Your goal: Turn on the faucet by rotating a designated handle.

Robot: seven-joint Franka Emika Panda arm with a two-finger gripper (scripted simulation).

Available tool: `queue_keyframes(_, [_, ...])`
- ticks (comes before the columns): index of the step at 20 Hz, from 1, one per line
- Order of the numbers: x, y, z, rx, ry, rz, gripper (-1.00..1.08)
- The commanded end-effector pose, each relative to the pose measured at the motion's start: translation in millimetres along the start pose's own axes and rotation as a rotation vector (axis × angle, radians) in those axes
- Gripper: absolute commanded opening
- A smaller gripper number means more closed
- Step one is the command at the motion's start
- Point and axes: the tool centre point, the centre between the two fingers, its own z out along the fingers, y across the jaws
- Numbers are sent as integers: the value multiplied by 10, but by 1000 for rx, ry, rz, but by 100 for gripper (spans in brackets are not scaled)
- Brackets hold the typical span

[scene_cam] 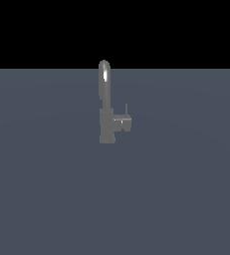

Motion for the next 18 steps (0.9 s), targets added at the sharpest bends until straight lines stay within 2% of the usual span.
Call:
queue_keyframes(1, [0, 0, 0, 0, 0, 0, -100])
queue_keyframes(10, [111, -13, 10, 23, -25, 24, -100])
queue_keyframes(18, [404, -35, 48, 85, -89, 87, -100])
